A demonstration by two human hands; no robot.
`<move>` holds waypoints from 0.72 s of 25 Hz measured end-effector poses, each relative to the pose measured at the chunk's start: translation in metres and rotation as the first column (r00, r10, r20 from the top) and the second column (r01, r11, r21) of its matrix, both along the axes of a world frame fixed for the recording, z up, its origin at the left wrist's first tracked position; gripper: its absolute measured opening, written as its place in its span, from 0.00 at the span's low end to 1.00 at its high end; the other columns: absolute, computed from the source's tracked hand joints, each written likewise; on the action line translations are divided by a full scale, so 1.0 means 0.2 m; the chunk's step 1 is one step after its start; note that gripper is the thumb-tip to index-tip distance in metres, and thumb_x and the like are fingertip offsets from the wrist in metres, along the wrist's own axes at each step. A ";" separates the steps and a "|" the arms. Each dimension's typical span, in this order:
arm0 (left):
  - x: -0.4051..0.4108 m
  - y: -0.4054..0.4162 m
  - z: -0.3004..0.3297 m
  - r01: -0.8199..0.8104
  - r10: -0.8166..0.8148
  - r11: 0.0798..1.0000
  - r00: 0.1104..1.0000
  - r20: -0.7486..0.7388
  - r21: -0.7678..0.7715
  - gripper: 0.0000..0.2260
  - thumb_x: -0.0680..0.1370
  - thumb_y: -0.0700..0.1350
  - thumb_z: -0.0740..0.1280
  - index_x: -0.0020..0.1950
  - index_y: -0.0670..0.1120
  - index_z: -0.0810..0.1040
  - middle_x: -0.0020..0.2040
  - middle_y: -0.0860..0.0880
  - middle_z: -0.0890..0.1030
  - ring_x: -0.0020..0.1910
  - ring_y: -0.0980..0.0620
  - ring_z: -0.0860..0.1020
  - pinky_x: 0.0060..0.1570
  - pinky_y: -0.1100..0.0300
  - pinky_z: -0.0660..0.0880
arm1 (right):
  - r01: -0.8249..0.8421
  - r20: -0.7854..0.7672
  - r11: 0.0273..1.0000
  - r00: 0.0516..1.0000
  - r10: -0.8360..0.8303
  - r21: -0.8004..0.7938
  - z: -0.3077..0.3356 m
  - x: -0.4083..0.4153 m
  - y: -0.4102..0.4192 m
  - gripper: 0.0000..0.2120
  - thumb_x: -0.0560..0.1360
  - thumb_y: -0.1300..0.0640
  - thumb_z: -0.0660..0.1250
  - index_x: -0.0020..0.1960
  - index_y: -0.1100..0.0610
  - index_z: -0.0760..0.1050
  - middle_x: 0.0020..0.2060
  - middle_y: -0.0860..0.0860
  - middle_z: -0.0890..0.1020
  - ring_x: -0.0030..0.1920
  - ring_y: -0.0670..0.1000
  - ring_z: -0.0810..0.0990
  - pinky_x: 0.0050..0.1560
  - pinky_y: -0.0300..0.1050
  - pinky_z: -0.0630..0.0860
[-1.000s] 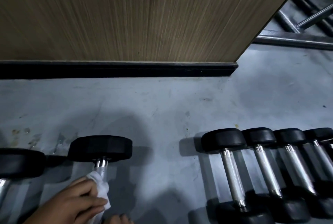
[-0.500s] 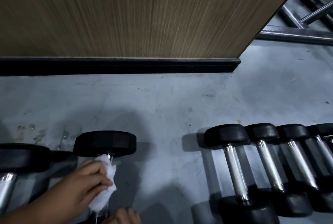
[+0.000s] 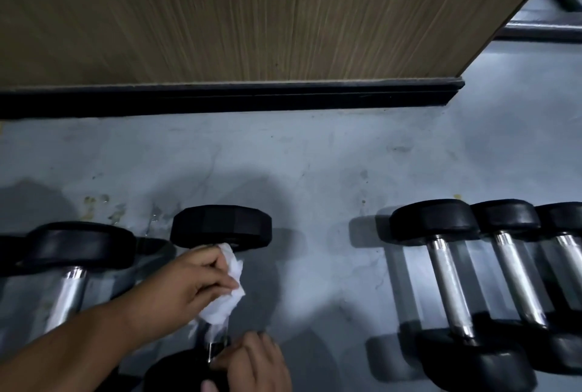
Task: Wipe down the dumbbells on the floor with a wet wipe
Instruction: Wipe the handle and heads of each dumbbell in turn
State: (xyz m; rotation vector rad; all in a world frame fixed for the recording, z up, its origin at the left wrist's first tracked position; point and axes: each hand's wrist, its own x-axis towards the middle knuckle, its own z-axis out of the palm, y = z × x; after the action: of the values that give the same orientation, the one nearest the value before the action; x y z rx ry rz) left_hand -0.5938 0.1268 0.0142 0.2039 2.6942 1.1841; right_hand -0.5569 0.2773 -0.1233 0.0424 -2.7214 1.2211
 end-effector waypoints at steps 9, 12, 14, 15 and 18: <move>0.04 0.00 -0.03 0.315 -0.317 0.947 0.948 -0.017 -0.069 0.07 0.82 0.52 0.69 0.49 0.52 0.85 0.45 0.59 0.71 0.49 0.68 0.70 0.52 0.75 0.65 | -0.475 -0.119 0.875 0.867 0.484 0.092 0.48 0.04 0.28 0.22 0.82 0.38 0.50 0.41 0.49 0.74 0.35 0.48 0.75 0.36 0.50 0.74 0.35 0.45 0.71; -0.03 -0.01 -0.05 0.127 -0.127 0.992 0.992 -0.013 -0.011 0.07 0.80 0.52 0.71 0.50 0.51 0.87 0.45 0.61 0.72 0.47 0.63 0.73 0.50 0.72 0.69 | -0.462 -0.179 0.884 0.877 0.446 -0.063 0.48 0.00 0.29 0.21 0.83 0.39 0.53 0.41 0.50 0.74 0.36 0.49 0.76 0.36 0.51 0.77 0.37 0.46 0.75; -0.04 0.03 -0.06 0.042 -0.041 0.999 0.998 -0.051 0.019 0.06 0.77 0.49 0.73 0.51 0.50 0.87 0.45 0.60 0.73 0.47 0.62 0.73 0.50 0.71 0.70 | -0.512 -0.188 0.845 0.855 0.484 -0.151 0.48 -0.01 0.36 0.23 0.83 0.41 0.54 0.41 0.54 0.76 0.38 0.49 0.77 0.37 0.51 0.77 0.38 0.48 0.77; -0.04 0.05 -0.07 0.010 -0.008 1.000 0.998 -0.067 0.029 0.07 0.77 0.48 0.73 0.52 0.50 0.88 0.46 0.60 0.73 0.48 0.63 0.73 0.51 0.72 0.70 | -0.511 -0.180 0.841 0.857 0.483 -0.175 0.47 -0.01 0.39 0.24 0.83 0.41 0.53 0.41 0.55 0.77 0.40 0.48 0.77 0.39 0.50 0.78 0.40 0.48 0.77; 0.05 0.15 -0.09 0.038 -0.036 0.997 0.999 -0.032 0.067 0.07 0.77 0.48 0.73 0.54 0.50 0.87 0.48 0.58 0.74 0.51 0.63 0.73 0.54 0.72 0.69 | -0.494 -0.096 0.812 0.867 0.490 -0.311 0.44 -0.07 0.51 0.22 0.84 0.41 0.53 0.44 0.53 0.77 0.43 0.45 0.78 0.44 0.48 0.80 0.43 0.46 0.77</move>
State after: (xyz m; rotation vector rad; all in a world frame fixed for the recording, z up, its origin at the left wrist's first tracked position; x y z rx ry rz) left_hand -0.5839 0.1574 -0.0034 0.2823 2.6668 1.2724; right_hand -0.5711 0.3786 -0.0347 0.7575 -2.5310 1.7810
